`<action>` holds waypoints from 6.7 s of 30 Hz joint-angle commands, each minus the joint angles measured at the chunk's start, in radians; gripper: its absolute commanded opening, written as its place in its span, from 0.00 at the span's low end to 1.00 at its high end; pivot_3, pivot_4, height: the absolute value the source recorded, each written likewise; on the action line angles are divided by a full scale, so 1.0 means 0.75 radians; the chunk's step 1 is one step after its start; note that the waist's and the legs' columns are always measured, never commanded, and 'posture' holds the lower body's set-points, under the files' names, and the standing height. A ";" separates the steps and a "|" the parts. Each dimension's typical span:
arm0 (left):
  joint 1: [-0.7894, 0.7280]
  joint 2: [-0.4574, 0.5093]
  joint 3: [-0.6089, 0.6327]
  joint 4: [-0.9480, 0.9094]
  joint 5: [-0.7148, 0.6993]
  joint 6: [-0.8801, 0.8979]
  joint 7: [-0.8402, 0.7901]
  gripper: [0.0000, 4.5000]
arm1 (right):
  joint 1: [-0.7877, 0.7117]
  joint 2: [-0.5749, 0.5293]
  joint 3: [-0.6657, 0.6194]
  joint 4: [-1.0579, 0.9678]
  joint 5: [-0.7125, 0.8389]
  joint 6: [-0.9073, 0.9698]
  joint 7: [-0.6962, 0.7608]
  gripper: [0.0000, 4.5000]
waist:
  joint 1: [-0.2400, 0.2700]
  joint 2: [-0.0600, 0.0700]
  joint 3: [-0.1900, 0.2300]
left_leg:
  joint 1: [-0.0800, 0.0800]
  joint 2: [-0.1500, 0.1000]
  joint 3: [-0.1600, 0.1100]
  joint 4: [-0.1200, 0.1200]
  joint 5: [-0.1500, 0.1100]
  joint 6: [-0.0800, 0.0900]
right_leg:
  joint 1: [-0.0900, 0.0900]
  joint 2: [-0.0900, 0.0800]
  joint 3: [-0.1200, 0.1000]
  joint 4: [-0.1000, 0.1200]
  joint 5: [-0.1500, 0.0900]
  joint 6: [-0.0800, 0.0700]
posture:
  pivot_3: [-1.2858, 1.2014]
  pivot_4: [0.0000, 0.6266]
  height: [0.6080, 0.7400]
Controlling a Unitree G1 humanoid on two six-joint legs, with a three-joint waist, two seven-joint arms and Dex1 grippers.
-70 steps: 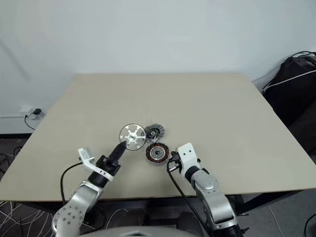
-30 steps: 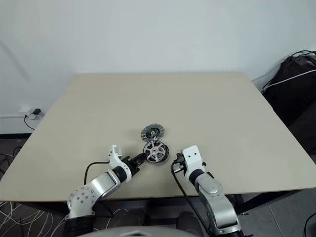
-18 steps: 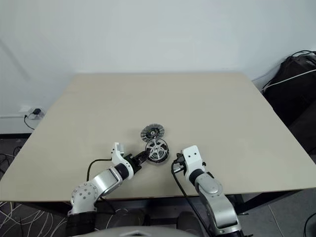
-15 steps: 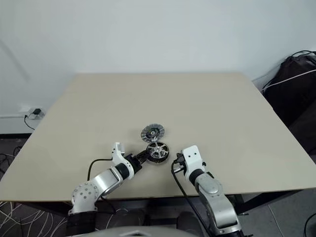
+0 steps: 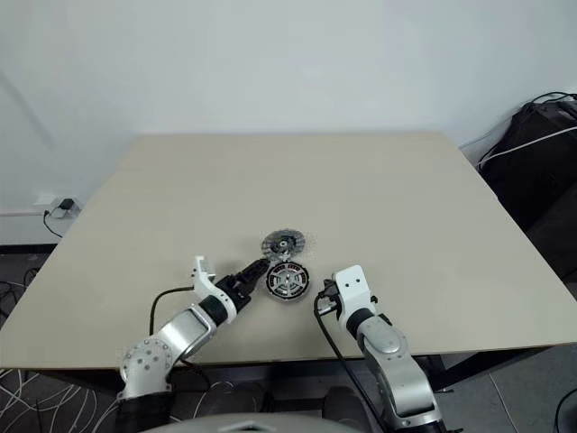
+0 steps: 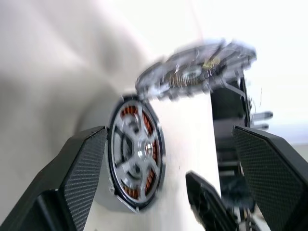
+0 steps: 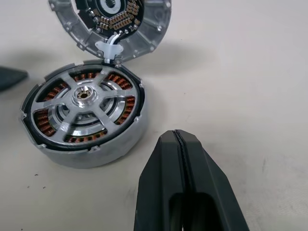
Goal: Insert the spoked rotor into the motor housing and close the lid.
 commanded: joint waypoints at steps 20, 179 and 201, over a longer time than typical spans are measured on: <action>0.298 0.439 -0.470 0.250 1.323 -1.555 -0.605 0.24 | -0.269 0.052 0.164 0.139 -0.047 0.014 0.064 0.00 | 0.001 0.005 0.002 | -0.001 0.000 0.002 -0.005 0.000 0.000 | -0.003 -0.008 0.001 -0.001 0.000 -0.002 | 0.52 0.00 1.00; 0.333 0.334 -0.559 0.306 1.269 -1.542 -0.733 0.00 | -0.702 -0.688 0.598 0.212 -0.476 -0.437 1.011 0.52 | 0.034 0.004 0.000 | 0.000 -0.001 -0.001 0.005 0.000 0.001 | 0.002 -0.006 -0.003 0.001 0.002 0.004 | 0.52 0.00 1.00; 0.324 0.325 -0.571 0.312 1.268 -1.530 -0.740 0.00 | -0.569 -0.521 0.371 0.030 -0.402 -0.032 0.936 0.02 | 0.037 0.003 0.000 | 0.000 0.000 -0.002 0.006 0.000 0.001 | 0.002 -0.004 -0.003 0.003 0.003 0.004 | 0.52 0.00 1.00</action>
